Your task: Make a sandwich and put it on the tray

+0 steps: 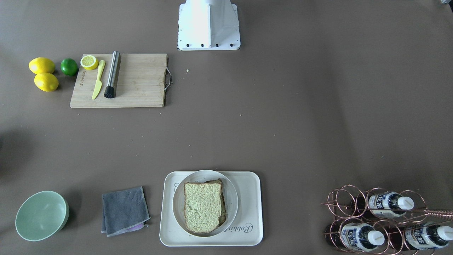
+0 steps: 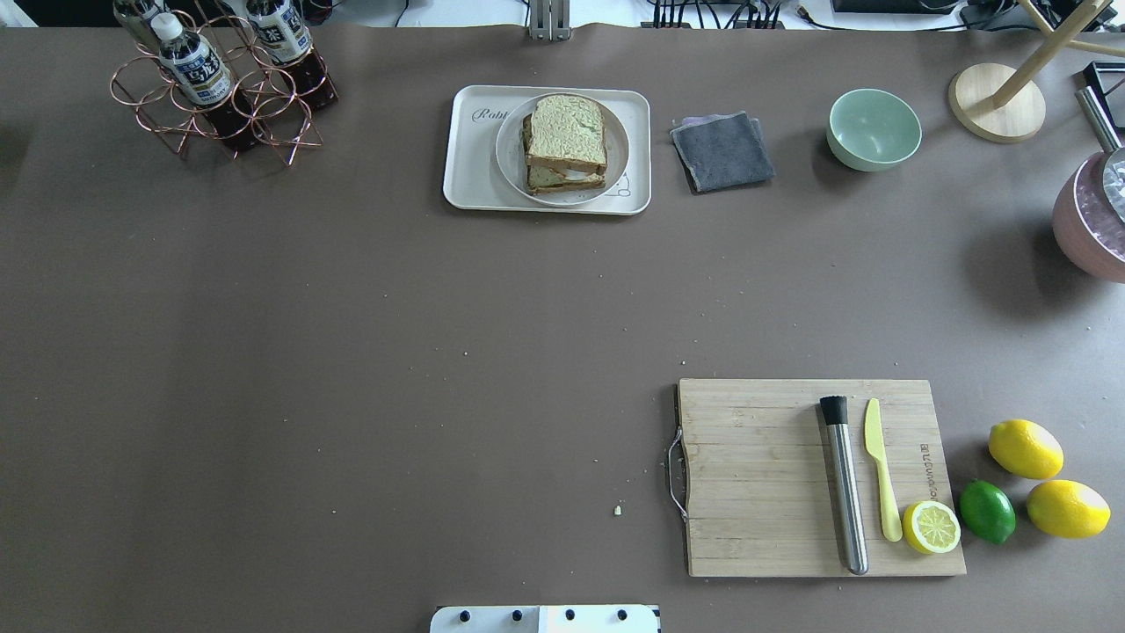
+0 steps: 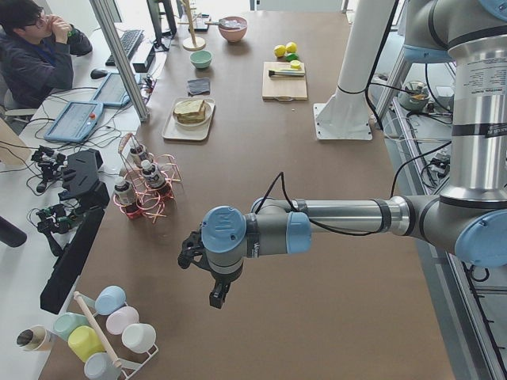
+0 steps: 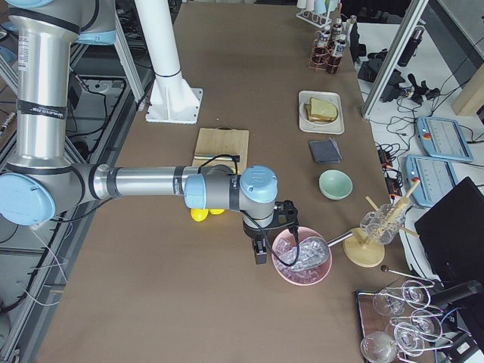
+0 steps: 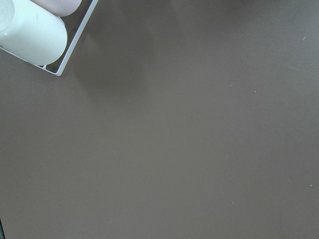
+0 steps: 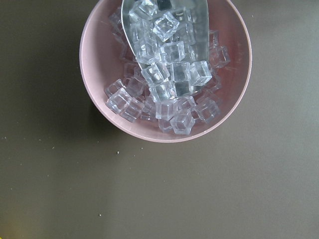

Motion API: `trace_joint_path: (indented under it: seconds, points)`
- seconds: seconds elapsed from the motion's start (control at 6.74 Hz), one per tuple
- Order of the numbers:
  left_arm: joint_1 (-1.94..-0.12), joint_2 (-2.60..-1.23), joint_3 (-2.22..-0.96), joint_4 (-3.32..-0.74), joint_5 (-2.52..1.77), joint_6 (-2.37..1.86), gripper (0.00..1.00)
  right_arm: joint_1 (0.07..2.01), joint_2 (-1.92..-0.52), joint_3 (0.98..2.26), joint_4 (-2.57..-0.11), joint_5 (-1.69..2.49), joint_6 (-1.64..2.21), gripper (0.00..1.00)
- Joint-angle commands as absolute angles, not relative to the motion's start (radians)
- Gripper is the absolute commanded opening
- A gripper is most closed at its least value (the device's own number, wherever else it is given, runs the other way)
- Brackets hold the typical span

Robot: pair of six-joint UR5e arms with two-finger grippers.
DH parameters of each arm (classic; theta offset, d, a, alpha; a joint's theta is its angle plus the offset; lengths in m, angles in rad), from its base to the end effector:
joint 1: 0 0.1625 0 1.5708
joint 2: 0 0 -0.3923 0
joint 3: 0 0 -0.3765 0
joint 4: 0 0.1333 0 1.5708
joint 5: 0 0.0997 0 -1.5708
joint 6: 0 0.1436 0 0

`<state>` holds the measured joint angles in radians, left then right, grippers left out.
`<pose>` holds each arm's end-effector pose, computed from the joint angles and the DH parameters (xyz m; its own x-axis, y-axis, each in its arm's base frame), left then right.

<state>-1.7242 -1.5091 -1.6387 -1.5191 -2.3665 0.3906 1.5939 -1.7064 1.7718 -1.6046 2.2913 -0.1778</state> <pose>-0.0987 -0.4374 0.6566 0.6930 0.2473 -0.6772 -0.1203 0.9658 0.2297 0.0484 -0.4247 0.6313 0.7440 -0.1802 0.6434 0.1102 0.9829 0.1477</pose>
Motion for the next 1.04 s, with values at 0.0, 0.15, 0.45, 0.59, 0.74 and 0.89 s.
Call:
trace_joint_path:
  seconds: [0.0, 0.15, 0.45, 0.59, 0.74, 0.89]
  points:
    - [-1.703, -1.506, -1.646, -1.543, -2.367, 0.269, 0.98, 1.594, -1.709, 1.772, -1.605, 2.293, -0.175, 1.0]
    - [-1.703, -1.5, -1.644, -1.543, -2.368, 0.271, 0.98, 1.594, -1.709, 1.77, -1.605, 2.298, -0.175, 1.0]
    - [-1.703, -1.497, -1.643, -1.543, -2.368, 0.272, 0.98, 1.594, -1.71, 1.77, -1.606, 2.298, -0.173, 1.0]
    - [-1.703, -1.497, -1.641, -1.543, -2.368, 0.273, 0.98, 1.594, -1.716, 1.77, -1.605, 2.298, -0.175, 1.0]
    - [-1.703, -1.496, -1.641, -1.543, -2.368, 0.273, 0.98, 1.594, -1.717, 1.77, -1.606, 2.298, -0.175, 1.0]
    - [-1.703, -1.49, -1.641, -1.543, -2.368, 0.273, 0.98, 1.594, -1.717, 1.77, -1.606, 2.298, -0.175, 1.0]
